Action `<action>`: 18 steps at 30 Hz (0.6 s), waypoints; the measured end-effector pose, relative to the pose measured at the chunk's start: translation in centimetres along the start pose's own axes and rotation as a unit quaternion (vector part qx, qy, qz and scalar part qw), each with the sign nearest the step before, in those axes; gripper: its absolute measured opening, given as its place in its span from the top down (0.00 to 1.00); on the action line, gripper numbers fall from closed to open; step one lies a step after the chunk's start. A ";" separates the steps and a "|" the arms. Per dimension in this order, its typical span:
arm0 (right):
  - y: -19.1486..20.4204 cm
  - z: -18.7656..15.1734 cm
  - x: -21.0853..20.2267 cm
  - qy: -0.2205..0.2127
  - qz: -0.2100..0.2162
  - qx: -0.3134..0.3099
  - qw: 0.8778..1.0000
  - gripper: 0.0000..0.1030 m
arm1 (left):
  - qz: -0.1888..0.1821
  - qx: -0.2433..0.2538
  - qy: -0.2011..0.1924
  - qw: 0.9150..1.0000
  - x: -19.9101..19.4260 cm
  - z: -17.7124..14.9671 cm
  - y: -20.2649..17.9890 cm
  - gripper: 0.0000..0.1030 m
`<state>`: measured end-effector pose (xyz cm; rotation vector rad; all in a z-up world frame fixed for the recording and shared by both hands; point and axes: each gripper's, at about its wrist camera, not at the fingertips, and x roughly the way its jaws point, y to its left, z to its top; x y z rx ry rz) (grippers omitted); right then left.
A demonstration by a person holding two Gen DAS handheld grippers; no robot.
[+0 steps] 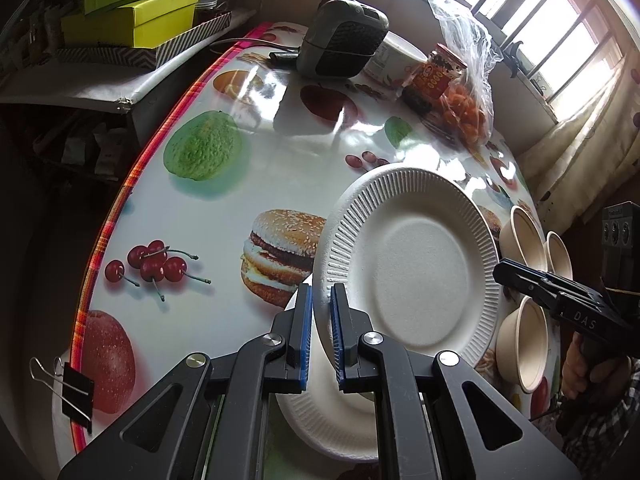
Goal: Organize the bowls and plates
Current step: 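Carry the tilted white plate with the left gripper toward the plate stack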
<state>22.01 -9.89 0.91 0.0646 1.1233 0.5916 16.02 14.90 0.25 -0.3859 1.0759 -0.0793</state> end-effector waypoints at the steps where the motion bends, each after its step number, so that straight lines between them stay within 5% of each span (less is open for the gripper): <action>1: 0.1 -0.2 0.0 0.001 0.000 0.000 1.000 0.84 | 0.000 0.000 0.001 1.000 0.0 -0.2 0.1 0.91; 18: 1.3 -2.9 0.5 0.017 0.006 -0.004 1.000 0.84 | 0.008 -0.005 0.007 1.000 -0.7 -2.7 1.0 0.91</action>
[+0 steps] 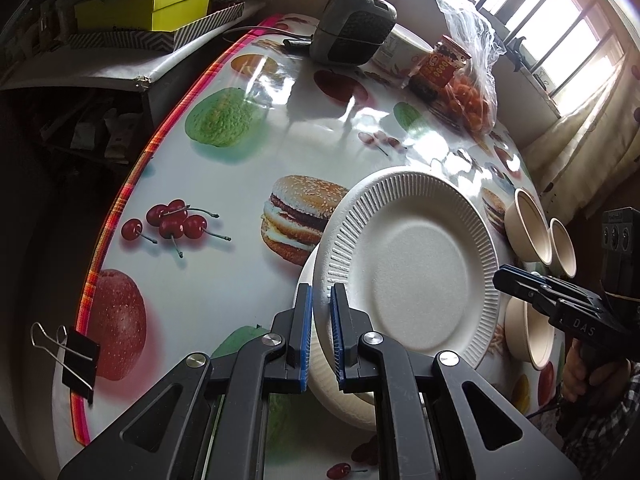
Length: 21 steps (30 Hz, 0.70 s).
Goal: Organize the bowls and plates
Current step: 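Carry the tilted white plate with the left gripper toward the plate stack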
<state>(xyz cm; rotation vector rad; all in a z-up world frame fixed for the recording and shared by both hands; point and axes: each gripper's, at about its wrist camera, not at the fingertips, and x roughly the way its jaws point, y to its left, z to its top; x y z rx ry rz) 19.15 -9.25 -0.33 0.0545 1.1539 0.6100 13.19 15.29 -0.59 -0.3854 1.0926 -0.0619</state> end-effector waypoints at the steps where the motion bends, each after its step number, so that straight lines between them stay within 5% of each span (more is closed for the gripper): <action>1: 0.1 -0.2 0.0 0.001 0.000 0.000 1.000 0.84 | 0.000 0.001 0.000 1.000 0.0 -0.1 0.0 0.91; 21: 0.4 -1.3 0.8 0.016 0.000 -0.003 1.000 0.84 | 0.008 -0.002 0.012 1.000 0.4 -1.3 0.5 0.91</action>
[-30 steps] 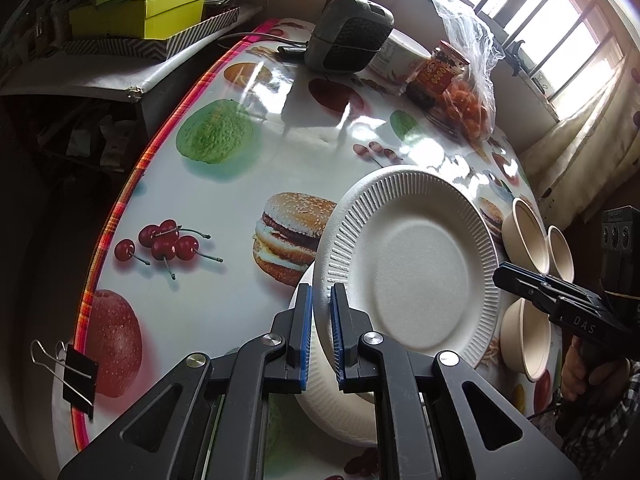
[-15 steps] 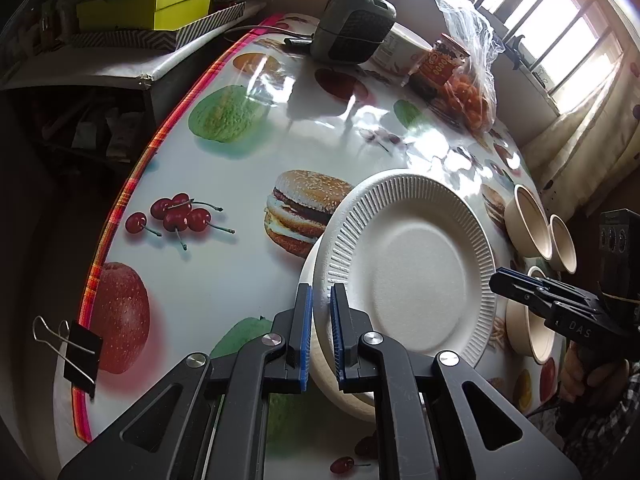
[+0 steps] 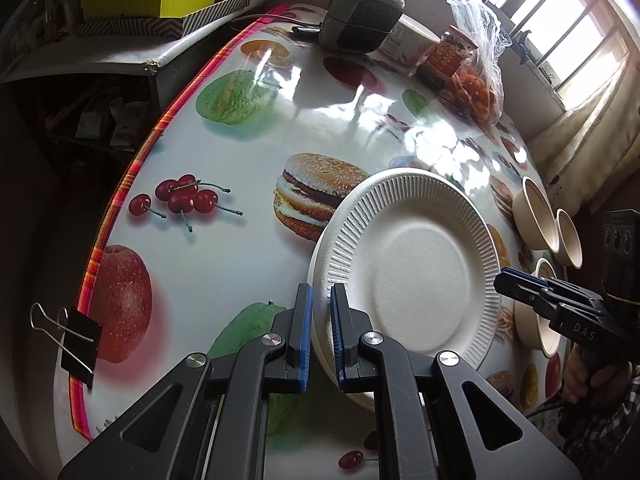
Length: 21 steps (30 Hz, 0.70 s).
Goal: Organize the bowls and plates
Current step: 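Carry the tilted white plate with the left gripper toward the plate stack, then lower the white plate flat onto the stack and open the left gripper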
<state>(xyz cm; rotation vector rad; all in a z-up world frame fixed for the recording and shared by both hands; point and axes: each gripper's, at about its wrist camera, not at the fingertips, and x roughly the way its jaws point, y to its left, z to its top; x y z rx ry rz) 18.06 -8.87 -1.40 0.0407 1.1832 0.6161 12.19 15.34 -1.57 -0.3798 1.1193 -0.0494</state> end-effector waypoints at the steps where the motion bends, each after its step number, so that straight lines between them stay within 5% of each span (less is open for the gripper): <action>1: 0.0 0.0 0.0 0.000 0.001 0.000 1.000 0.83 | 0.000 0.000 0.000 1.000 0.0 0.0 0.0 0.91; 21: -0.2 -0.2 0.7 0.008 0.000 0.002 1.000 0.82 | 0.005 -0.002 0.012 1.000 0.8 -0.2 0.1 0.91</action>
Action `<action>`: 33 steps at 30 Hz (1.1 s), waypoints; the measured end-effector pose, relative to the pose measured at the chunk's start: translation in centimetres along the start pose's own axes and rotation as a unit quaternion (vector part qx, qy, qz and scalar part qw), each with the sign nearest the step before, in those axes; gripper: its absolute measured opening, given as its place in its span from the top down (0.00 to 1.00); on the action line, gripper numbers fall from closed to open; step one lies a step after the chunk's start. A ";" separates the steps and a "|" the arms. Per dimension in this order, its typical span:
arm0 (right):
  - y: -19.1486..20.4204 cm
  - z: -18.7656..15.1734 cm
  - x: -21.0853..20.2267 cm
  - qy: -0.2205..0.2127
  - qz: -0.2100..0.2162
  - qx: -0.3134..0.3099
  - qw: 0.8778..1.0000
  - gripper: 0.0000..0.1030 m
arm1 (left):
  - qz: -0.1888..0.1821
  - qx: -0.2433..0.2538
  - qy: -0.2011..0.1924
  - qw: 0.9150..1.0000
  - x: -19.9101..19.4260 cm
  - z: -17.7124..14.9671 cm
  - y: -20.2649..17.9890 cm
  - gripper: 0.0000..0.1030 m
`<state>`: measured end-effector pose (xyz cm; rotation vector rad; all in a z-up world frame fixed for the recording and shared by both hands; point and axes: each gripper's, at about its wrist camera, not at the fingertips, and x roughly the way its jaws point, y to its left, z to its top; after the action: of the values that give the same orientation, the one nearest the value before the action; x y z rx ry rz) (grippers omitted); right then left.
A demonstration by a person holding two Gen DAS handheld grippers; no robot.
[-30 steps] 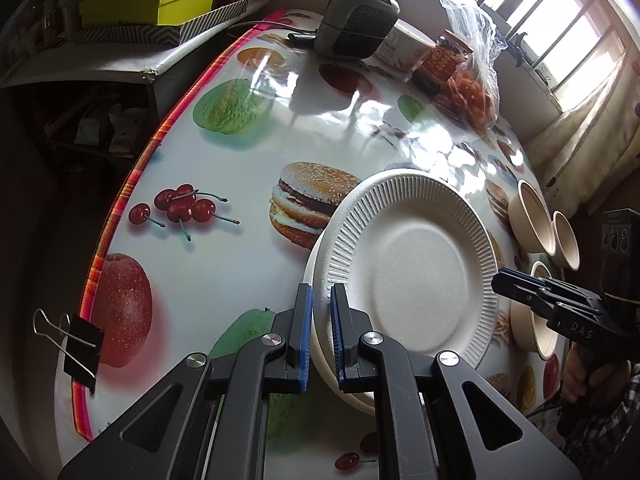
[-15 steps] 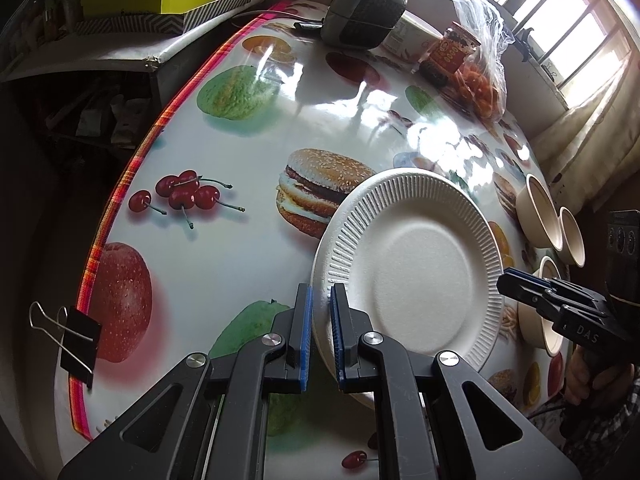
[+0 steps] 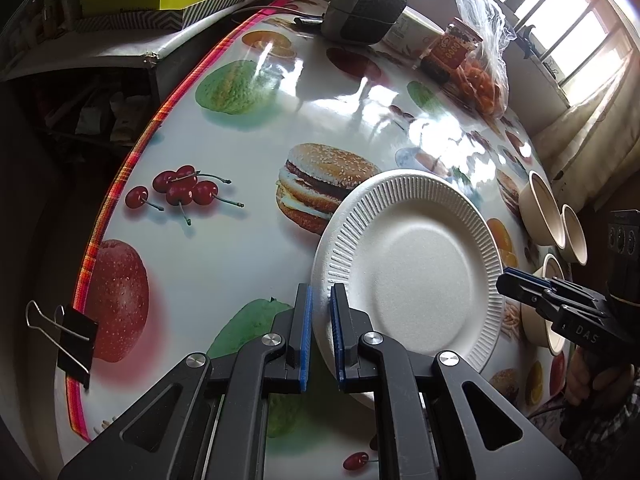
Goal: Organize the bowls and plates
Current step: 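Lower the white plate flat onto the stack and open the left gripper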
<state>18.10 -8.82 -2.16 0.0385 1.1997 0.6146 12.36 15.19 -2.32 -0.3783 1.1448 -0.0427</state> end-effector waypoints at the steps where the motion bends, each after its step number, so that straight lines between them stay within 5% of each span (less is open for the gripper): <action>1: 0.0 0.0 0.0 0.000 -0.001 0.000 1.000 0.82 | 0.000 0.000 0.000 1.000 0.0 0.0 0.0 0.91; 33: 0.0 0.0 0.0 -0.004 -0.006 0.003 1.000 0.77 | 0.003 0.002 -0.003 1.000 0.1 -0.1 0.1 0.91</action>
<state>18.08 -8.81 -2.10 0.0395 1.1928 0.5996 12.27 15.23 -2.45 -0.3710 1.1404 -0.0401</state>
